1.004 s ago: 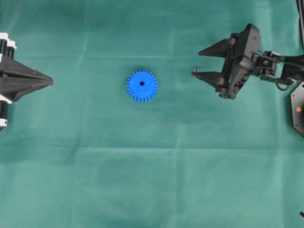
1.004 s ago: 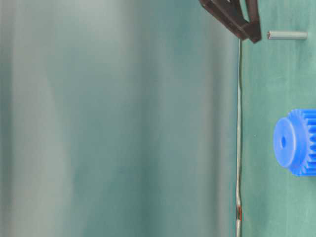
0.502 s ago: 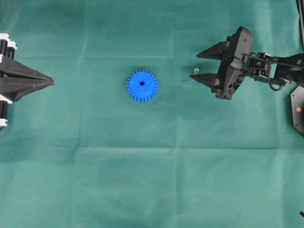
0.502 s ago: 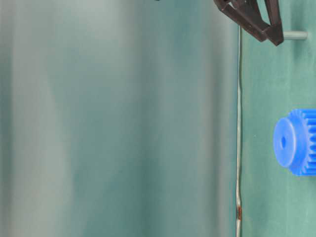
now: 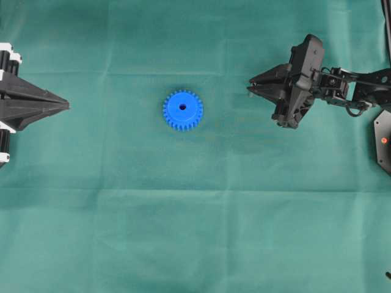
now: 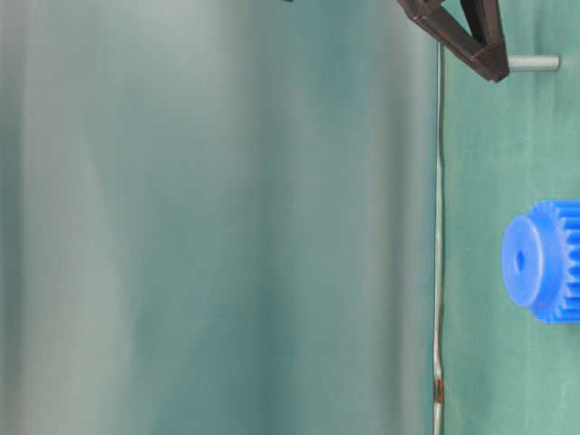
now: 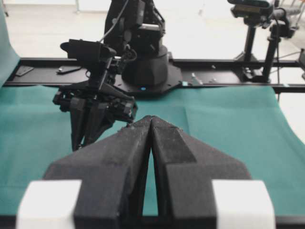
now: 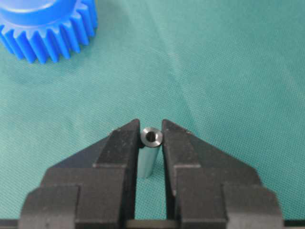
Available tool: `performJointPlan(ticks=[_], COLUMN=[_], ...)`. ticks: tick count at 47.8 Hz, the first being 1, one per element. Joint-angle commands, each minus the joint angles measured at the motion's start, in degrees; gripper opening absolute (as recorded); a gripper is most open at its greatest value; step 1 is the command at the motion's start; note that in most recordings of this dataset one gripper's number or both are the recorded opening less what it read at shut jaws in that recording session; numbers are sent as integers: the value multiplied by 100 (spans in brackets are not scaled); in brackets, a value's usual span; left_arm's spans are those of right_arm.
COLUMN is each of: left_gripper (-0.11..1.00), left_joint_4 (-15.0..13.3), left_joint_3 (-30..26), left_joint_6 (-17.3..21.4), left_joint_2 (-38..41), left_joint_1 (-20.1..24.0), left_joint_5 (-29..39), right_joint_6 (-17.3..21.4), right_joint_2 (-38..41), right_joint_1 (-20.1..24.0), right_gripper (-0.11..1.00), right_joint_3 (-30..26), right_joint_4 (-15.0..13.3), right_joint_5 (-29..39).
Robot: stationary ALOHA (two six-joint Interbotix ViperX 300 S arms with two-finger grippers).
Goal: Insert the shaft placed at a random location into the center hole of the medium gear at another random location.
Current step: 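Lift the held shaft up off the table with the right gripper, then carry the shaft left over the blue gear's center hole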
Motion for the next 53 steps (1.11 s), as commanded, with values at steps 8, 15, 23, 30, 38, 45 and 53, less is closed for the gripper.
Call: performJointPlan(ticks=[8,15,23,30,38,45,53], left_gripper=[0,0,0,0,0,0,0], left_joint_4=[18,18,9,9,9,9,18], left_joint_3=[-105,-105,-114,-114,-114,-114,-114], left_joint_6=[0,0,0,0,0,0,0], left_joint_2=[35,35,18,18,18,18,18], left_joint_1=[-18,-18,-18,-18,-18,-18,-18], left_joint_5=[-26,-26,-26,-26,-26,-26,-26], right_joint_6=[-88,-79,-70,-88,-88,-97,-97], right_joint_2=[-53,-123,-554,-1081,-1512,-1617,-1608], right_joint_1=[35,35,35,35,35,35,35], right_gripper=[16,16,16,16,16,16,16], right_joint_3=[-88,-105,-167,-308,-448,-475,-483], right_joint_4=[-18,-9,-9,-9,-18,-18,-18], right_joint_5=[-88,-70,185,835,1397,1547,1564])
